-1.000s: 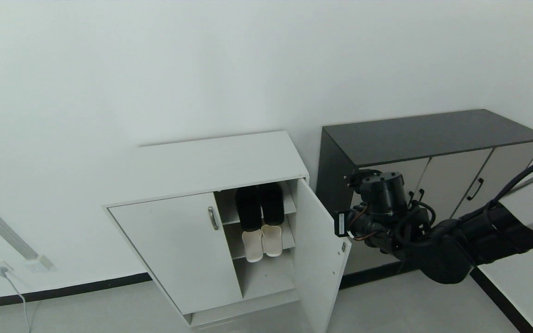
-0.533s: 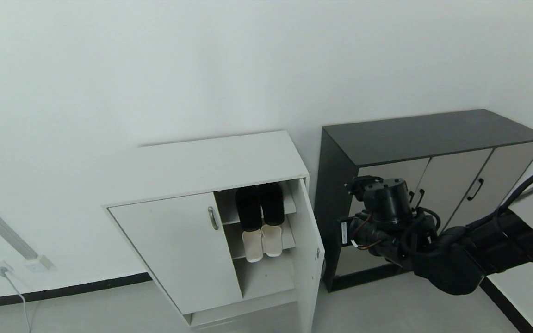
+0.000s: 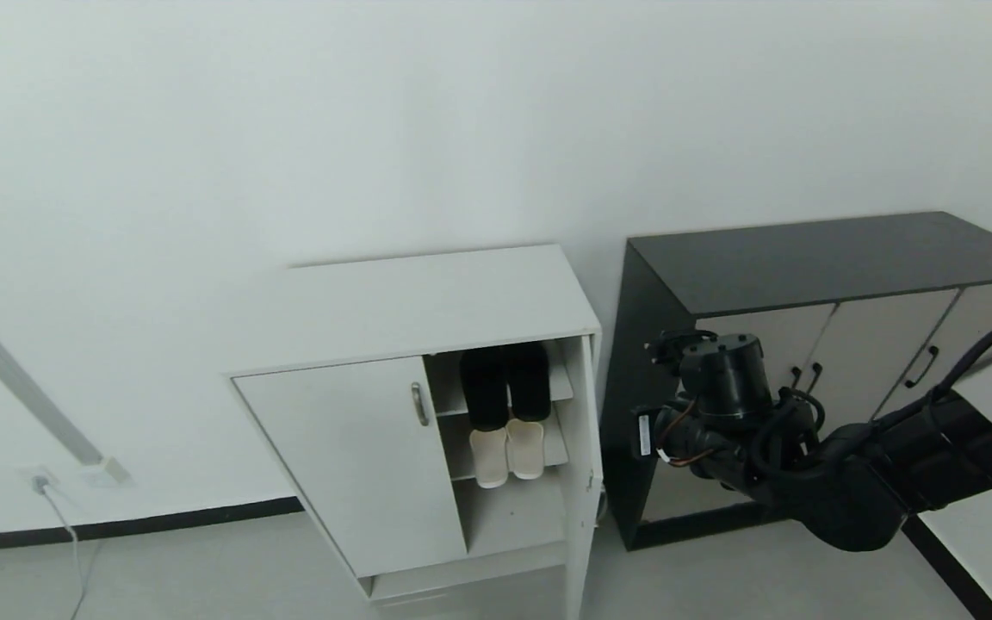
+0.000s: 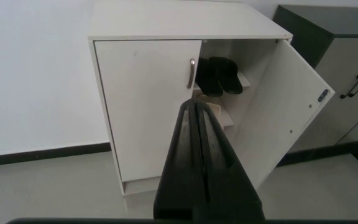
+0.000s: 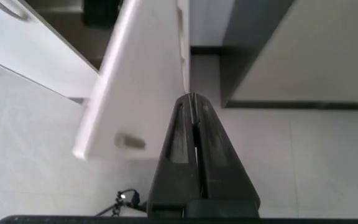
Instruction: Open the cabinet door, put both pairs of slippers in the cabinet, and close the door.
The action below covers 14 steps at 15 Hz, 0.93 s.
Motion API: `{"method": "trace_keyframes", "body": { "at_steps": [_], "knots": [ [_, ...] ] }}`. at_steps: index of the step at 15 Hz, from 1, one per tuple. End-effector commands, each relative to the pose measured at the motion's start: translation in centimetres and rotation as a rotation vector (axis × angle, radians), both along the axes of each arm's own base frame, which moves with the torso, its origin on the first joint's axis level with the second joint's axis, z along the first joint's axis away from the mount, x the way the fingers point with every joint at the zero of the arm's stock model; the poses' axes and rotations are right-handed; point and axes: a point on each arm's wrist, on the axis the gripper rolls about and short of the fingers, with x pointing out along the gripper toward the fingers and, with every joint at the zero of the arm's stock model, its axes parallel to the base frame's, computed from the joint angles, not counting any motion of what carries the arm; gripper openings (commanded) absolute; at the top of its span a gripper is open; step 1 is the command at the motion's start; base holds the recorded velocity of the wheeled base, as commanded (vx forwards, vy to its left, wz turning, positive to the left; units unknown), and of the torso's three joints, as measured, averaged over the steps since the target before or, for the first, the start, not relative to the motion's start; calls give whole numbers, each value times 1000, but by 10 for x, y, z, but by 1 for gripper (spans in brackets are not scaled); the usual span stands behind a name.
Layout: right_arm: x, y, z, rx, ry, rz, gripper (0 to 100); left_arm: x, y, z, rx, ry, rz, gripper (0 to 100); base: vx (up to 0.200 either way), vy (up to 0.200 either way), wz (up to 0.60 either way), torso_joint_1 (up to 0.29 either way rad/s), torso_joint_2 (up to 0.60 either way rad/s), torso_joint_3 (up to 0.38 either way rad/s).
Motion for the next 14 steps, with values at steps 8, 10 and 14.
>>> {"method": "trace_keyframes", "body": {
  "at_steps": [8,10,14],
  "knots": [
    [-2,-10,-4,-9,-57,59,0,0,0,0,0,1,0,0,0,0,0,0,0,0],
    [-1,-22,0,-22,-61,34,0,0,0,0,0,1,-1,0,0,0,0,0,0,0],
    [-5,-34,-16,-95,-15,28,0,0,0,0,0,1,-1,0,0,0,0,0,0,0]
  ]
}}
